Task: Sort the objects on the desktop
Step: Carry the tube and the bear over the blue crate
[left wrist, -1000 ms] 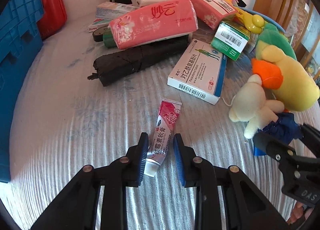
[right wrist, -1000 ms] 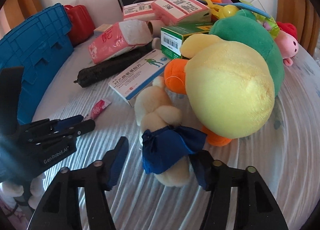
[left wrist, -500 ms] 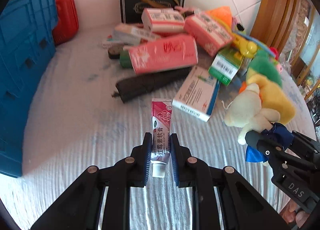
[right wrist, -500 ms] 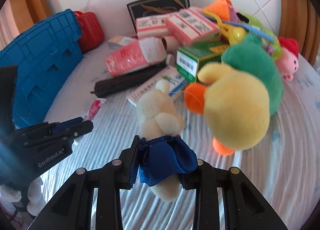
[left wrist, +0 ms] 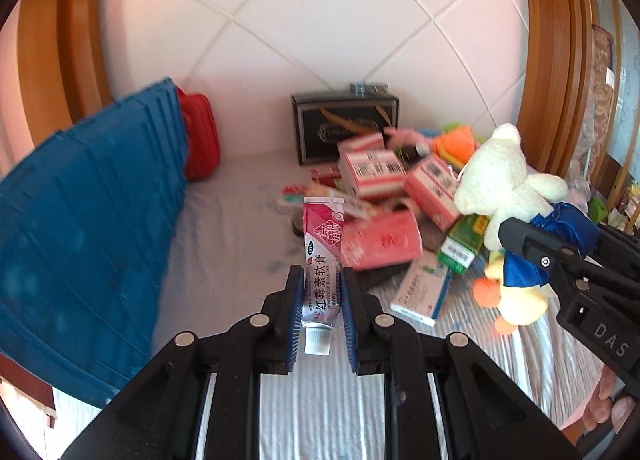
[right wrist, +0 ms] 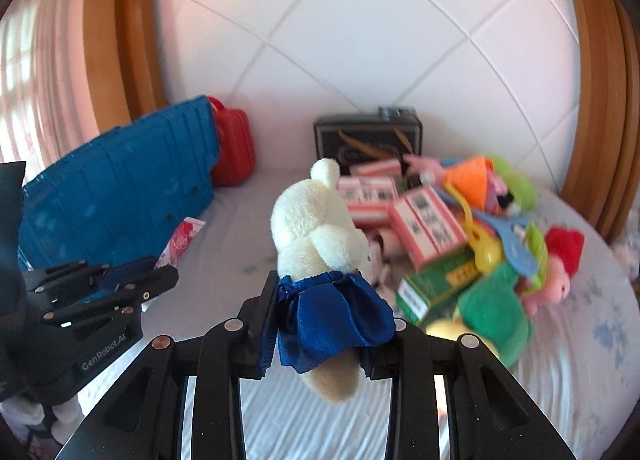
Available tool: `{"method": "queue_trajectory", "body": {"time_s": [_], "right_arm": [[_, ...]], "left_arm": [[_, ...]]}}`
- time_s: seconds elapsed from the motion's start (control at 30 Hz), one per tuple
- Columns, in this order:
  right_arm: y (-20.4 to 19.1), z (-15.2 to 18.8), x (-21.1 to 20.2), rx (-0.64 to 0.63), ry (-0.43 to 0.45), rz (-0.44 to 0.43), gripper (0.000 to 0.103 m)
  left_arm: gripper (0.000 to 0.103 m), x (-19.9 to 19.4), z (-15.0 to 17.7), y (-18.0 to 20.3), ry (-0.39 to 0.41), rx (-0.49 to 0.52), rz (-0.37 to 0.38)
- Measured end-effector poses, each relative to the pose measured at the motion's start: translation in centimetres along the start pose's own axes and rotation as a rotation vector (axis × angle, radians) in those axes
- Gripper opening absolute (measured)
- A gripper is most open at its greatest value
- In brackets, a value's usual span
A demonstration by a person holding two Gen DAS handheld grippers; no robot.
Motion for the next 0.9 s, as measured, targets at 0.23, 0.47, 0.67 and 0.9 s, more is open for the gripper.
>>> {"method": "queue_trajectory", "body": {"time_s": [0.23,0.47,0.67,0.9], "right_arm": [[-5.7,-7.7,-2.0,-0.047,0.132,-0.025,0.032],[-15.2,-14.2,-2.8,-0.123,0.264,-0.109,0.032],[-24.8,-18.1,-1.5,-0.187,0.307,-0.192,0.032],[-34.2,-19.6,2.3,-0.222,0.256,-0.241,0.032]], "left_arm": [[0.018,-6.6,-5.2,-6.0,0.193,-0.021,-0.060],[0.018,-11.9,-8.7,-15.4,0.334,-0.074,-0.169],[0.018,-13.0,-9.1,-25.5,0.328,-0.154,-0.288],[0.018,-12.5,-8.4,-34.3,0.279,-0.206,-0.346]]}}
Point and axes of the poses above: each gripper's, at about its wrist camera, not at the fingertips, and x roughly the way its jaws point, y to its right, z to its underside, the point moved 4 cm from there along x, roughly the way its jaws point, and after that the axes turned 6 degrees about -x, right-handed, at the moved point
